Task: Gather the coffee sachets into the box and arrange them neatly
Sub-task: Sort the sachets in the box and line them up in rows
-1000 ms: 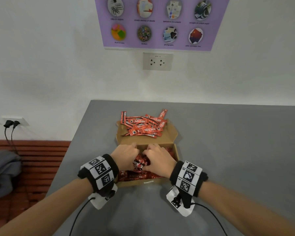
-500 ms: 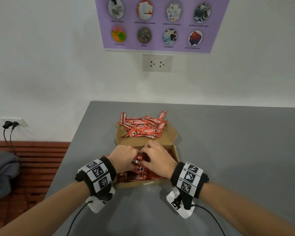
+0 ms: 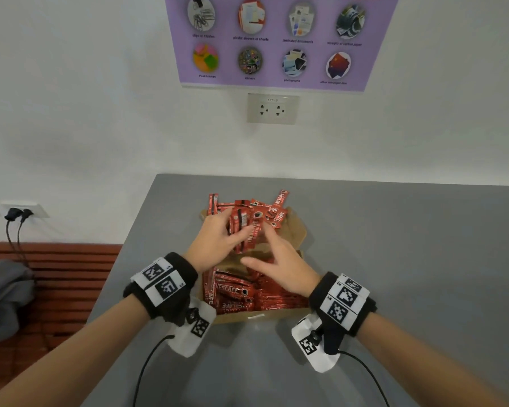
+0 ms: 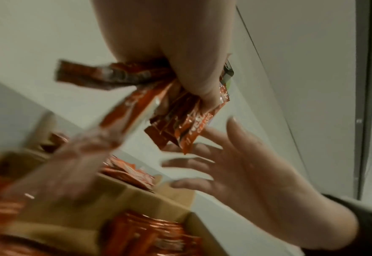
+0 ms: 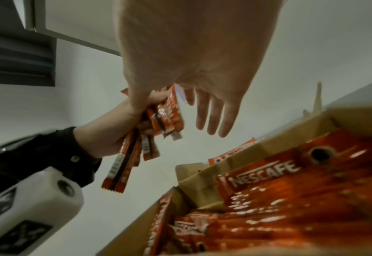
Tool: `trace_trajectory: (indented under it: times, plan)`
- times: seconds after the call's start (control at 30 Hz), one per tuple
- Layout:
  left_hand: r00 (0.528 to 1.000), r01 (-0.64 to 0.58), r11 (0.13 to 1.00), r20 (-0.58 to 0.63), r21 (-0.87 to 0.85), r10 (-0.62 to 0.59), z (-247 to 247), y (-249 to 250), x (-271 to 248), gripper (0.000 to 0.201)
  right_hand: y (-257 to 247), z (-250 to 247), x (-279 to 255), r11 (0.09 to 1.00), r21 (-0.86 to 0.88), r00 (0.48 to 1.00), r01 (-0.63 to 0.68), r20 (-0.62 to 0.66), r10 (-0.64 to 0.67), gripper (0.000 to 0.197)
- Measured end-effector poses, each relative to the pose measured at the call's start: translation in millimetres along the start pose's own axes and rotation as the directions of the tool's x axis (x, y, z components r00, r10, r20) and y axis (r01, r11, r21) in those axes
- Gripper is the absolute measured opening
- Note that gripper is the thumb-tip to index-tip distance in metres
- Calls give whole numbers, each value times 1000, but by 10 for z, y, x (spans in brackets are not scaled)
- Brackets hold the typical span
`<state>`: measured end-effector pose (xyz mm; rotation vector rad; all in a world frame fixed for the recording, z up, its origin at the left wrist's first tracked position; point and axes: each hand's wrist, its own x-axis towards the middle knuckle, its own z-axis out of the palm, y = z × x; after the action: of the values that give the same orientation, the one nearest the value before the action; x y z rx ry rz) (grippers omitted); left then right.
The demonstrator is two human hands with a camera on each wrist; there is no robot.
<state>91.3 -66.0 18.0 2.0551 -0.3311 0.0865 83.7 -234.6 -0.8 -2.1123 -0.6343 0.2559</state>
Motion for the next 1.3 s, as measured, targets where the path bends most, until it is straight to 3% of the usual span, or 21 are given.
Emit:
trace_trajectory:
  times: [0.07, 0.17, 0.27, 0.37, 0.6, 0.77, 0.87, 0.97, 1.07, 1.1, 1.2, 1.3]
  plan:
    - [1000, 26, 993, 5, -112, -26, 115, 67, 8, 10, -48, 33, 15, 991, 129, 998, 42, -50, -35, 78]
    - [992, 114, 957, -12, -266, -122, 252, 94, 14, 10, -42, -30, -11, 981, 191, 995, 30, -103, -11, 79]
    - [942, 334, 866, 152, -372, -298, 413, 117, 6, 13, 63, -103, -131, 989, 139, 997, -48, -45, 55, 65]
    - [901, 428, 802, 261, -417, -345, 604, 119, 21, 9, 151, -146, -259, 984, 118, 989, -134, -53, 141, 60]
    - [870, 477, 840, 273, -258, -410, 899, 156, 107, 6, 294, -136, -422, 924, -136, 933, -357, -106, 345, 82]
    - [858, 482, 866, 273, -136, -435, 920, 147, 122, 17, 352, -144, -389, 885, -229, 913, -406, -69, 401, 82]
    - [868, 451, 892, 248, -27, -431, 897, 150, 109, 29, 333, -110, -356, 860, -273, 900, -431, -58, 433, 74]
    - [882, 388, 919, 260, 69, -392, 870, 144, 108, 15, 290, -135, -319, 846, -318, 902, -428, -85, 424, 52]
    - [854, 428, 902, 301, 55, -424, 865, 142, 107, 15, 261, -175, -300, 852, -352, 919, -389, -84, 385, 29]
    - [853, 436, 899, 300, 41, -427, 866, 149, 101, 6, 258, -183, -301, 851, -359, 921, -384, -81, 381, 26]
    - [860, 445, 896, 274, 8, -430, 858, 128, 106, 36, 267, -210, -303, 834, -397, 922, -382, -97, 376, 26]
    - [885, 428, 903, 218, -40, -410, 758, 146, 139, 36, 248, -234, -317, 807, -451, 922, -381, -119, 368, 33]
